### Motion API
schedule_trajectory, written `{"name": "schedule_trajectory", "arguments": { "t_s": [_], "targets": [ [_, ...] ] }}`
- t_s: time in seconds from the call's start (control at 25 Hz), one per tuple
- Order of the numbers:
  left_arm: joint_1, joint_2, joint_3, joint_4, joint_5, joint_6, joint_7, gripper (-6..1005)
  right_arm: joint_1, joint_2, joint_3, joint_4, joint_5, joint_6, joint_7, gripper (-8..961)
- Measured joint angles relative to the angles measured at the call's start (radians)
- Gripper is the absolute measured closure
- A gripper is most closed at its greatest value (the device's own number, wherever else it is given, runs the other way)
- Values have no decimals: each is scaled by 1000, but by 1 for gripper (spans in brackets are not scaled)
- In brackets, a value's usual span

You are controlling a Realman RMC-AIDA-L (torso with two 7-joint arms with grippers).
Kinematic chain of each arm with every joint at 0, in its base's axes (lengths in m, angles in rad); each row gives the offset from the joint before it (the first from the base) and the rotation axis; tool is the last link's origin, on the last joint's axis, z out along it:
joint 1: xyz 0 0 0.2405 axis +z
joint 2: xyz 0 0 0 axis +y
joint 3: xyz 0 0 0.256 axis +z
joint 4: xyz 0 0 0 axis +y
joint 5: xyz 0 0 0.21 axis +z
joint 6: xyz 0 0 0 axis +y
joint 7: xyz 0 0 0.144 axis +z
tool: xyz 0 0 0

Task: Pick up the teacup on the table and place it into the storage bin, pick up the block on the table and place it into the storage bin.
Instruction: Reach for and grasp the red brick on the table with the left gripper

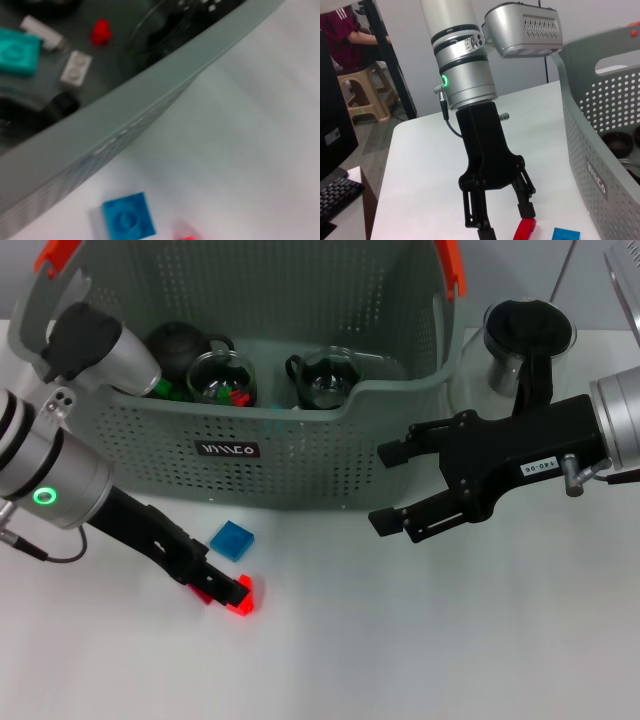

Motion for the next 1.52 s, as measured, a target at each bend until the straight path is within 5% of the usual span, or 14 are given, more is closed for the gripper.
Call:
{"name": "schedule_trajectory", "arguments": {
  "t_s": [0.2,0.52,0.84,1.52],
  "targets": [
    [25,-2,2,-45,55,-20,-20,104,3,3,0,0,0,8,-7,6],
    [57,-44,47,-157,153,-36,-55,105,9,6,0,2,0,15,-18,5],
    [82,-43,231,-182,161,-81,-176,105,11,7,0,22,1,13,-64,5],
    [95,-45,366,-180,187,-153,-300,106,1,2,13,34,2,4,-129,6]
  ]
}}
